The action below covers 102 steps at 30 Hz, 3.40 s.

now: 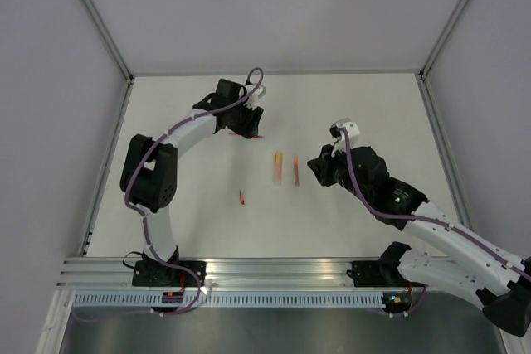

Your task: Insert the pens into the pen caps

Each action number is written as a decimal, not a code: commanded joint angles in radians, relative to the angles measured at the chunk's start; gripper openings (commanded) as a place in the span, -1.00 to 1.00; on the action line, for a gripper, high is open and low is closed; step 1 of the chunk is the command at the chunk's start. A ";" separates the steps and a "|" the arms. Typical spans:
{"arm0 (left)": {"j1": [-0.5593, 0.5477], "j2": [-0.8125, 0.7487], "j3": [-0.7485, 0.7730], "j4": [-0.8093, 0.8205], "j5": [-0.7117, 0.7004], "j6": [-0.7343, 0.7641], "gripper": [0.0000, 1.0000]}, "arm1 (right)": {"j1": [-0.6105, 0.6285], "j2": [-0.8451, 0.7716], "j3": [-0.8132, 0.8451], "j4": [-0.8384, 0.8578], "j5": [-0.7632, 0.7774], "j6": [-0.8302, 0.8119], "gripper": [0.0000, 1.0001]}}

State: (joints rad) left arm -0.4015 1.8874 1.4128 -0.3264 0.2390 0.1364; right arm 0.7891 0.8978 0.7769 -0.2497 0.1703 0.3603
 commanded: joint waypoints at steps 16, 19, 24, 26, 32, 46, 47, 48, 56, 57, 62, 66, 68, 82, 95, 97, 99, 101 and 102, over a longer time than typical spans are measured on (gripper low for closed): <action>0.047 0.302 0.222 -0.115 -0.029 0.322 0.23 | -0.002 -0.060 -0.007 0.033 -0.025 -0.017 -0.61; 0.047 0.312 0.222 -0.135 -0.024 0.318 0.14 | -0.002 -0.057 -0.008 0.033 -0.025 -0.017 -0.61; 0.044 0.315 0.221 -0.221 0.017 0.298 -0.10 | -0.002 -0.060 -0.002 0.032 -0.046 -0.014 -0.60; 0.038 0.300 0.195 -0.224 0.023 0.282 -0.17 | -0.002 -0.068 -0.005 0.032 -0.052 -0.011 -0.61; 0.027 0.311 0.172 -0.264 -0.020 0.236 -0.25 | -0.002 -0.083 -0.013 0.041 -0.037 -0.011 -0.59; 0.010 0.257 0.081 -0.298 -0.055 0.195 -0.95 | -0.001 -0.112 -0.014 0.043 -0.063 -0.006 -0.57; 0.003 0.259 0.081 -0.299 -0.058 0.187 -0.95 | -0.002 -0.112 -0.014 0.043 -0.061 -0.007 -0.57; -0.002 0.256 0.080 -0.298 -0.043 0.174 -0.95 | -0.002 -0.108 -0.018 0.046 -0.060 -0.004 -0.57; -0.005 0.058 -0.011 -0.137 -0.012 -0.067 -0.95 | -0.002 -0.060 -0.036 0.081 -0.023 0.035 -0.42; -0.005 0.026 -0.032 -0.107 0.000 -0.098 -0.95 | -0.002 -0.056 -0.041 0.085 -0.019 0.040 -0.38; -0.003 -0.189 -0.230 0.131 0.000 -0.335 -0.95 | -0.002 -0.040 -0.076 0.145 -0.015 0.040 -0.24; -0.003 -0.437 -0.397 0.280 -0.041 -0.530 -0.95 | -0.002 0.062 -0.070 0.168 -0.054 0.045 -0.23; -0.002 -0.520 -0.489 0.389 -0.012 -0.632 -0.95 | -0.001 0.111 -0.054 0.182 -0.109 0.048 -0.23; -0.005 -1.094 -0.951 0.739 0.181 -0.839 -0.95 | 0.061 0.403 0.025 0.269 -0.176 0.034 -0.23; -0.005 -1.481 -1.049 0.583 -0.054 -0.748 -0.95 | 0.229 0.754 0.278 0.167 -0.069 0.132 -0.65; -0.005 -1.550 -1.049 0.549 -0.093 -0.738 -0.95 | 0.236 0.779 0.295 0.197 -0.089 0.166 -0.92; -0.005 -1.588 -1.048 0.508 -0.144 -0.727 -0.95 | 0.245 0.812 0.303 0.234 -0.103 0.192 -1.00; -0.005 -1.619 -1.042 0.486 -0.179 -0.713 -0.95 | 0.259 0.846 0.312 0.240 -0.103 0.216 -1.00; -0.005 -1.622 -1.037 0.475 -0.181 -0.712 -0.95 | 0.265 0.857 0.317 0.274 -0.097 0.220 -0.99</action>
State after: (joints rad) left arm -0.4057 0.2806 0.3687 0.2157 0.1501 -0.6224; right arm 1.0355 1.7184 1.0492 -0.0547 0.0757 0.5213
